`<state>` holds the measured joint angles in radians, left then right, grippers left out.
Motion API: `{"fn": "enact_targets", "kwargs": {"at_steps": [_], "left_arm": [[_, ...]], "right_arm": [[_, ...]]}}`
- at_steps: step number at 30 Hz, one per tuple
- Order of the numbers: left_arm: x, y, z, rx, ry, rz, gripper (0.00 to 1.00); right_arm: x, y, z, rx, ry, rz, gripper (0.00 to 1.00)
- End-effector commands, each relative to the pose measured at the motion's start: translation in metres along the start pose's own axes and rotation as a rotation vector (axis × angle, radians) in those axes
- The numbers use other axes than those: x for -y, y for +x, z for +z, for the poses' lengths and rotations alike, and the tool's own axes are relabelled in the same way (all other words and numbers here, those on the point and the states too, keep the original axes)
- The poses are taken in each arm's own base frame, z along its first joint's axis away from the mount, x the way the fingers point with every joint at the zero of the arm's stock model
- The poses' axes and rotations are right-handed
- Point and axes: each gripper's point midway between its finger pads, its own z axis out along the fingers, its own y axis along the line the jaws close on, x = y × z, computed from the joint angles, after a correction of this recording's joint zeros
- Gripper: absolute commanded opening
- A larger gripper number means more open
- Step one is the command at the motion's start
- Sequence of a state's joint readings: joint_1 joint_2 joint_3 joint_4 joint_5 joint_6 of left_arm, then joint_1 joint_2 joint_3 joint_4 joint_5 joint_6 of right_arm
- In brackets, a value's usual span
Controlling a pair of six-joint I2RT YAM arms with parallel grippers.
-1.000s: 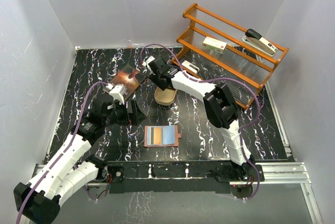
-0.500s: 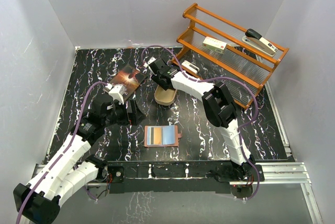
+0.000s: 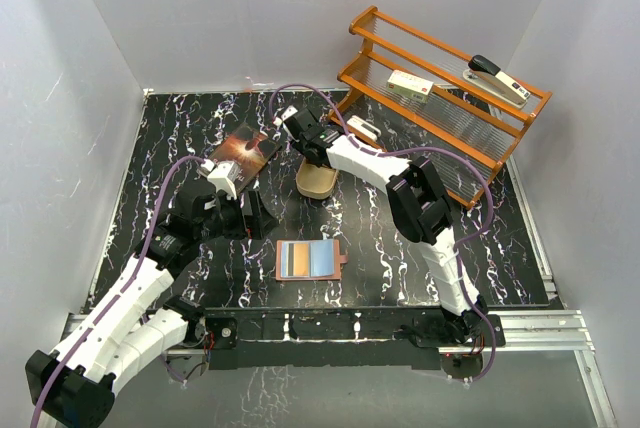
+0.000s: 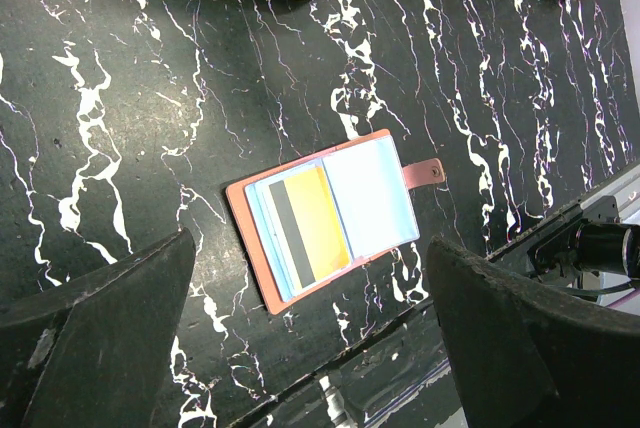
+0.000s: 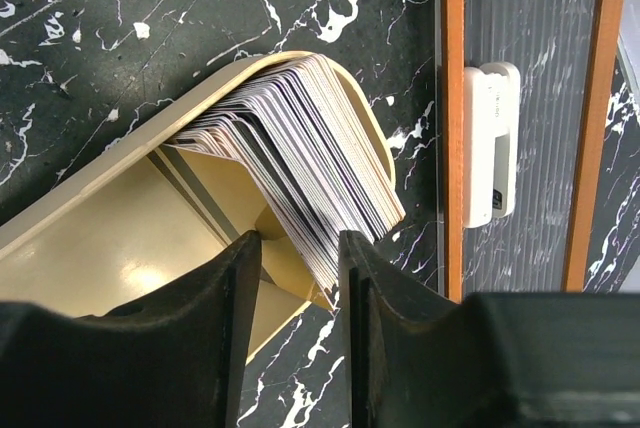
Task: Put the credit cards into the card holder
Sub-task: Pick up the credit card from the storage box.
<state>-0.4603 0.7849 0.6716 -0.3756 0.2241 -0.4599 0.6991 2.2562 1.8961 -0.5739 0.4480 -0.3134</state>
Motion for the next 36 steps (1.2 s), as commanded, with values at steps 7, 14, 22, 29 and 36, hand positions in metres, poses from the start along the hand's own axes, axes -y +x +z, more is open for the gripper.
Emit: {"fn": "enact_targets", "kwargs": {"at_steps": [7, 14, 22, 29, 36], "left_arm": [[0.002, 0.0, -0.003, 0.001, 0.006, 0.004, 0.98], [-0.004, 0.0, -0.004, 0.0, -0.034, -0.003, 0.98], [-0.014, -0.002, -0.006, 0.015, -0.094, -0.021, 0.99], [-0.003, 0.001, 0.0, -0.025, -0.047, -0.065, 0.96], [0.028, -0.007, 0.005, -0.023, 0.1, -0.183, 0.93]], "right_arm": [[0.028, -0.03, -0.014, 0.079, 0.058, 0.049, 0.19], [0.015, -0.03, -0.026, 0.079, -0.024, 0.093, 0.04], [-0.006, -0.027, -0.067, 0.115, -0.183, 0.174, 0.0], [-0.014, -0.035, -0.125, 0.203, -0.345, 0.308, 0.0], [-0.054, -0.018, -0.193, 0.252, -0.656, 0.508, 0.0]]}}
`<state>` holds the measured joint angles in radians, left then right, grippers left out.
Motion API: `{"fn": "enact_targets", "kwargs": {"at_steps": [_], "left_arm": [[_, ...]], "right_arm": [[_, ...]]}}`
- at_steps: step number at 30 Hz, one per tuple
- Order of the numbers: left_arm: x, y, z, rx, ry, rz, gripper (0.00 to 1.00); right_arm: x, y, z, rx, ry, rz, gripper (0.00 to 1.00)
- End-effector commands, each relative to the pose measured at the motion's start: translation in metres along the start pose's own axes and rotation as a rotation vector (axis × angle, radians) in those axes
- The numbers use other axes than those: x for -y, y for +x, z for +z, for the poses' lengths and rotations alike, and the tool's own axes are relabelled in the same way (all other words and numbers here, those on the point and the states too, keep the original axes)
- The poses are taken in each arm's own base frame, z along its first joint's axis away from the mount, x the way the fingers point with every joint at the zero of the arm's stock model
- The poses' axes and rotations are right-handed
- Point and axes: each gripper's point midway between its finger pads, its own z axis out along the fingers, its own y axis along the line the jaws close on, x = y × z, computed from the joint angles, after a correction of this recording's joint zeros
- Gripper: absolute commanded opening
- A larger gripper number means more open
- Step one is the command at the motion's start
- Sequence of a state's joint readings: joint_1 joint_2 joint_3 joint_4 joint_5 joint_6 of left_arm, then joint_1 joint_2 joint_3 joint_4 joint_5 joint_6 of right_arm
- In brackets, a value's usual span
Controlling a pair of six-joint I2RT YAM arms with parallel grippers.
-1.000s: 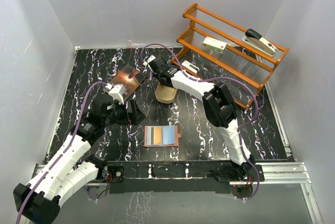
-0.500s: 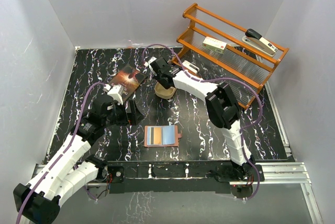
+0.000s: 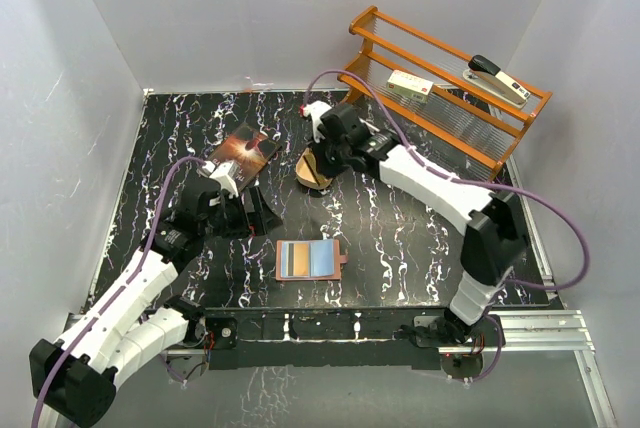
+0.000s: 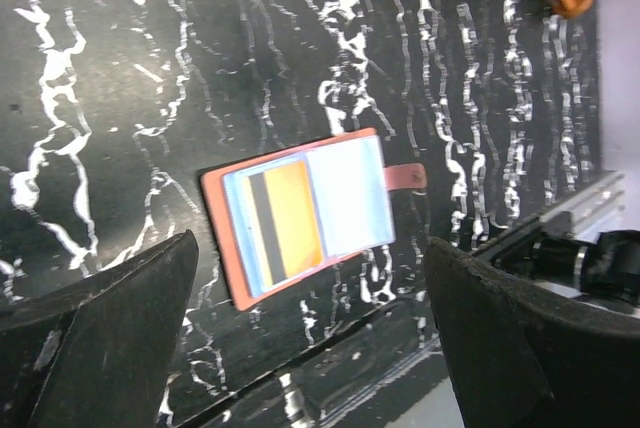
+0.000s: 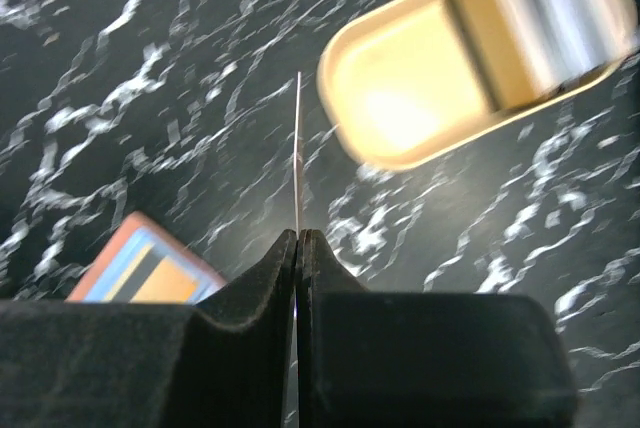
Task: Put the credit cards into the card holder
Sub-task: Pick up the credit card from the storage box.
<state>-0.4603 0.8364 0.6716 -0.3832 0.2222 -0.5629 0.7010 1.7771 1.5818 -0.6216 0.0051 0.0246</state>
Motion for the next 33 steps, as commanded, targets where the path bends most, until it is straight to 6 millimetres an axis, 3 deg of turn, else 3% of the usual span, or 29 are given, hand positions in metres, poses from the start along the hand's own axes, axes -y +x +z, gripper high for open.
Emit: {"fn": "enact_targets", "kwargs": {"at_steps": [1, 11, 18, 24, 29, 33], "left_arm": [[0.036, -0.014, -0.005, 0.022, 0.149, -0.081, 0.92], [0.087, -0.045, -0.017, 0.089, 0.374, -0.227, 0.74], [0.113, -0.06, -0.023, 0.085, 0.484, -0.265, 0.6], [0.133, -0.068, -0.032, 0.086, 0.616, -0.325, 0.45], [0.143, -0.072, -0.044, 0.111, 0.714, -0.385, 0.2], [0.145, -0.071, -0.046, 0.09, 0.703, -0.353, 0.08]], "right_arm": [[-0.055, 0.001, -0.039, 0.077, -0.274, 0.183, 0.0], [-0.118, 0.02, -0.126, 0.206, -0.696, 0.351, 0.0], [-0.132, 0.013, -0.168, 0.329, -0.852, 0.413, 0.0], [-0.13, 0.011, -0.18, 0.373, -0.87, 0.541, 0.0], [-0.132, 0.018, -0.176, 0.344, -0.89, 0.6, 0.0], [-0.136, 0.021, -0.173, 0.325, -0.926, 0.612, 0.0]]}}
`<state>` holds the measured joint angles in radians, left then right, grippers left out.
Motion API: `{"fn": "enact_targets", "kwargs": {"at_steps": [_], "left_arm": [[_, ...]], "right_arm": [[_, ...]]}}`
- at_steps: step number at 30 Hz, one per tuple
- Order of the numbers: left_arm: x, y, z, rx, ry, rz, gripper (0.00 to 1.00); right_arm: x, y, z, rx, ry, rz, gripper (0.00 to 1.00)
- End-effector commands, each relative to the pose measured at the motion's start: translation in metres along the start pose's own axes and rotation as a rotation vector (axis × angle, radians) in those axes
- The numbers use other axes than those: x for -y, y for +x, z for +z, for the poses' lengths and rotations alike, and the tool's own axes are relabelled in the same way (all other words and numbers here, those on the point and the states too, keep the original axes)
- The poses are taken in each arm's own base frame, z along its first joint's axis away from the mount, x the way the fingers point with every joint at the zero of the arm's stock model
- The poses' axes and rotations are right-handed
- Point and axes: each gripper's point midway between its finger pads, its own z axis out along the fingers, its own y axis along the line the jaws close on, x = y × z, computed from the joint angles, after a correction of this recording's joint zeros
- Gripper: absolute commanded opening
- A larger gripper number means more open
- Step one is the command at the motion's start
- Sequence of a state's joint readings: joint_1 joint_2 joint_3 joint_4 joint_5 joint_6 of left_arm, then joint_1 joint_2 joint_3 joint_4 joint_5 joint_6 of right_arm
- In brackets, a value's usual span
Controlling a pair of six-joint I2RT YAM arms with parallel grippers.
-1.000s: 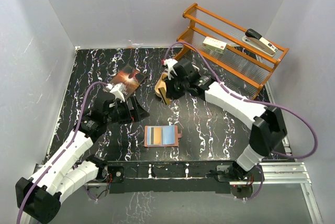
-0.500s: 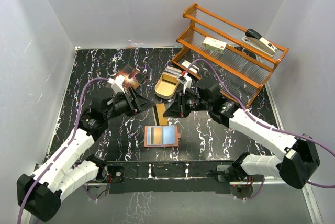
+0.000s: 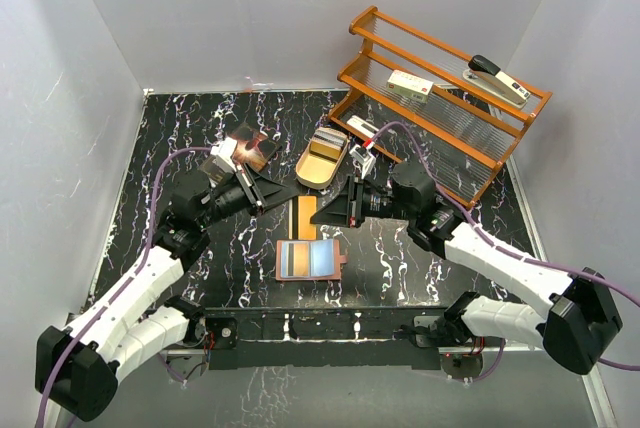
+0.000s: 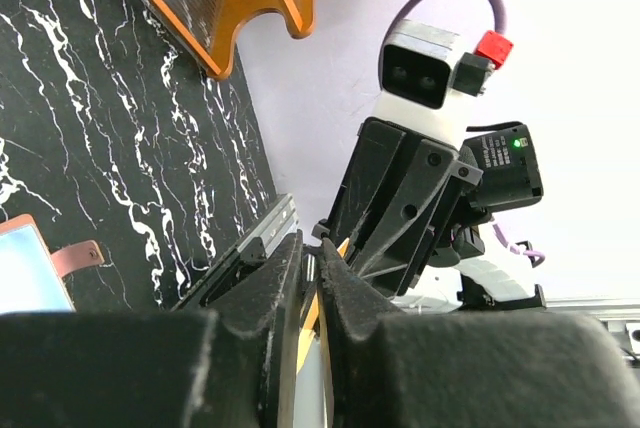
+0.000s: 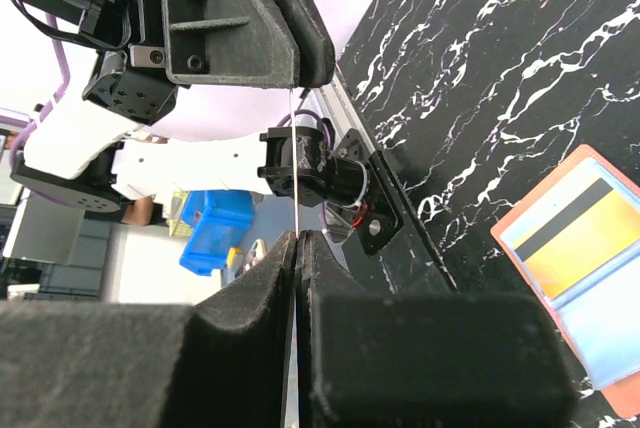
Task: Put the credit cards into the card holder
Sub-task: Pick up the credit card from the storage box.
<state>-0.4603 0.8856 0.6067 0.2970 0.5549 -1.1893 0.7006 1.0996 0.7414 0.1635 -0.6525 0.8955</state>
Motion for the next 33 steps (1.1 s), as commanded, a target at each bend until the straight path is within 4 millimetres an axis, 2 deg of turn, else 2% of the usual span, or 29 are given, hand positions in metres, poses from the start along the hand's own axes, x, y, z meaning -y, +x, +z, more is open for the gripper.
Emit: {"fn": "enact_targets", "kwargs": {"at_steps": [1, 3, 8, 11, 12, 13, 14, 16, 18, 20, 25, 26, 28, 31, 33], "left_arm": [[0.026, 0.003, -0.006, -0.028, 0.075, 0.036, 0.04], [0.02, 0.004, -0.007, -0.03, 0.047, 0.047, 0.0], [0.012, 0.012, -0.009, -0.065, 0.034, 0.062, 0.0], [0.027, 0.021, -0.01, -0.13, 0.118, 0.084, 0.02], [0.028, 0.022, -0.011, -0.141, 0.122, 0.09, 0.14], [0.029, 0.023, -0.013, -0.144, 0.116, 0.098, 0.3], [0.027, 0.025, -0.014, -0.148, 0.107, 0.104, 0.38], [0.024, 0.027, -0.017, -0.148, 0.101, 0.12, 0.46], [0.018, 0.029, -0.018, -0.154, 0.082, 0.13, 0.47], [0.012, 0.03, -0.016, -0.164, 0.059, 0.127, 0.41], [0.008, 0.032, -0.013, -0.181, 0.062, 0.106, 0.04], [0.006, 0.032, -0.013, -0.179, 0.056, 0.105, 0.0], [0.0, 0.031, -0.012, -0.17, 0.033, 0.105, 0.0], [-0.016, 0.03, -0.012, -0.161, -0.041, 0.121, 0.0], [-0.03, 0.03, -0.013, -0.161, -0.109, 0.131, 0.0]], "right_arm": [[-0.02, -0.01, 0.002, 0.035, -0.093, -0.006, 0.0], [-0.017, -0.009, 0.004, 0.031, -0.09, 0.009, 0.0], [-0.017, -0.008, 0.007, 0.026, -0.111, 0.065, 0.0], [-0.017, -0.007, 0.008, 0.027, -0.125, 0.11, 0.0], [-0.017, -0.006, 0.008, 0.027, -0.129, 0.124, 0.0], [-0.018, -0.006, 0.007, 0.028, -0.133, 0.132, 0.0], [-0.017, -0.005, 0.007, 0.027, -0.136, 0.14, 0.0], [-0.018, -0.004, 0.007, 0.03, -0.147, 0.139, 0.0], [-0.015, -0.002, 0.007, 0.026, -0.144, 0.14, 0.0], [-0.013, -0.001, 0.007, 0.026, -0.14, 0.143, 0.0], [-0.006, 0.005, 0.006, 0.021, -0.124, 0.156, 0.0], [-0.002, 0.006, 0.007, 0.02, -0.106, 0.155, 0.0], [0.009, 0.007, 0.008, 0.014, -0.051, 0.153, 0.03], [0.026, 0.006, 0.009, 0.01, 0.063, 0.132, 0.22], [0.043, 0.008, 0.009, 0.009, 0.147, 0.129, 0.27]]}}
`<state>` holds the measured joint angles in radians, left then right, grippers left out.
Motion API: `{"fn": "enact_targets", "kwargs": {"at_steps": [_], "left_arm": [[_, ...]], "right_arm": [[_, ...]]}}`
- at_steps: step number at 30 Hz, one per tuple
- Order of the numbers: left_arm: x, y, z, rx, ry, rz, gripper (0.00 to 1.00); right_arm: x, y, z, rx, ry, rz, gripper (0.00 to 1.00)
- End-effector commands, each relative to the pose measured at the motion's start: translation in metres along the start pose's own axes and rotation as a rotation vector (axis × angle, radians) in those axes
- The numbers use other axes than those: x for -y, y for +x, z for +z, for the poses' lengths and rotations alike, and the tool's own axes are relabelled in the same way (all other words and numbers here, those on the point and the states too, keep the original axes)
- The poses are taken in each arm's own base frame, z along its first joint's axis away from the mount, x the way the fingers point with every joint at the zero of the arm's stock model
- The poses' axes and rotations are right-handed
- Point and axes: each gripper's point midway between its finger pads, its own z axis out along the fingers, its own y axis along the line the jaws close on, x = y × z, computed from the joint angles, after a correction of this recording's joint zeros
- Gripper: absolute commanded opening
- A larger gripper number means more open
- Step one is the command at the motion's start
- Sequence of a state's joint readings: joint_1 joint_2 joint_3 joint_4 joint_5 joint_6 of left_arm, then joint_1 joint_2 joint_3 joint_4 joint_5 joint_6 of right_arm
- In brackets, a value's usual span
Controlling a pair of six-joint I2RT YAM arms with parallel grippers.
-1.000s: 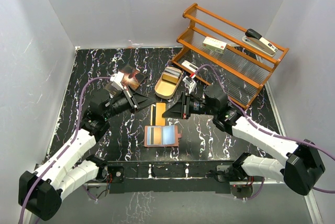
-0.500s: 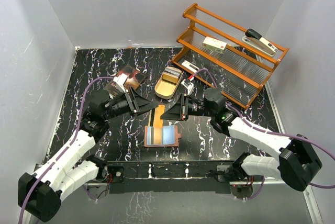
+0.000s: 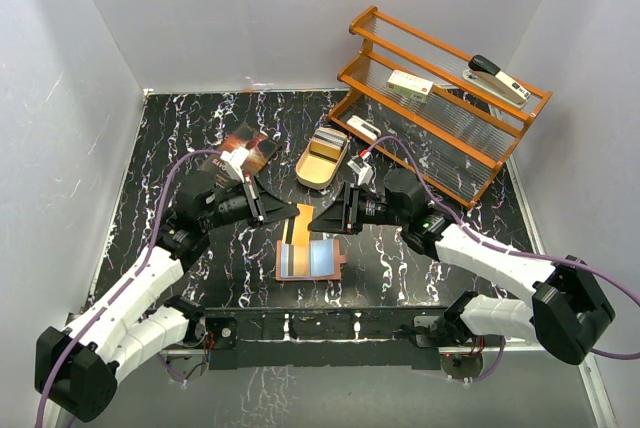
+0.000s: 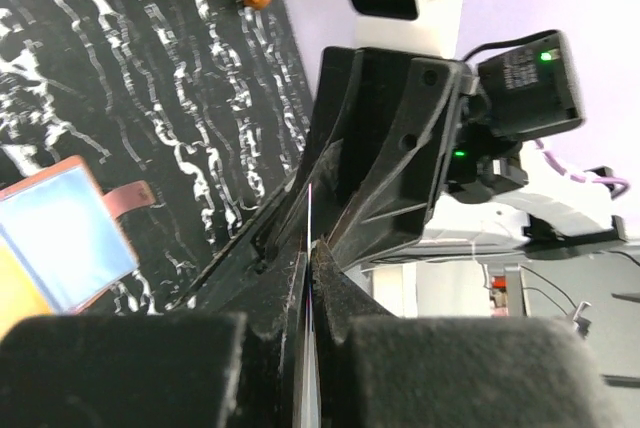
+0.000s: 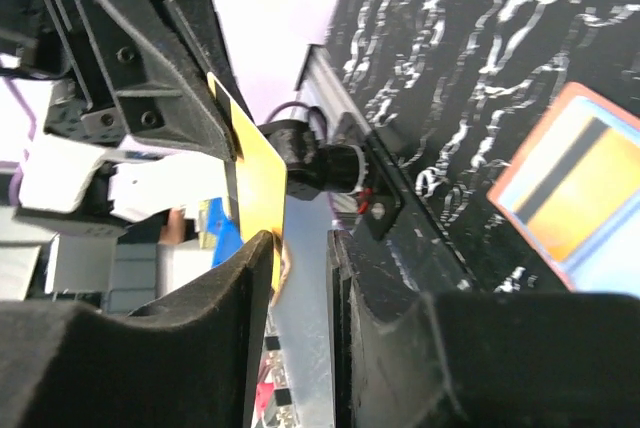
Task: Put the credit cards into the card holder
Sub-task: Pick up the credit card from the storage box.
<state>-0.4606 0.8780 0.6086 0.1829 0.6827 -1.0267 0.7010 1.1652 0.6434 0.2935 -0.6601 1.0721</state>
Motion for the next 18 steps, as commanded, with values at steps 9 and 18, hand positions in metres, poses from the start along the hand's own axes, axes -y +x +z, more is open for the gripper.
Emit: {"fn": "enact_targets", "kwargs": {"at_steps": [9, 18], "left_arm": [[-0.079, 0.008, 0.002, 0.008, -0.304, -0.032, 0.0], [-0.126, 0.021, 0.023, -0.051, -0.361, -0.114, 0.0]], "right_arm": [[0.096, -0.007, -0.004, 0.006, 0.445, -0.07, 0.3], [0.126, 0.005, 0.007, -0.111, 0.524, -0.059, 0.31]]}}
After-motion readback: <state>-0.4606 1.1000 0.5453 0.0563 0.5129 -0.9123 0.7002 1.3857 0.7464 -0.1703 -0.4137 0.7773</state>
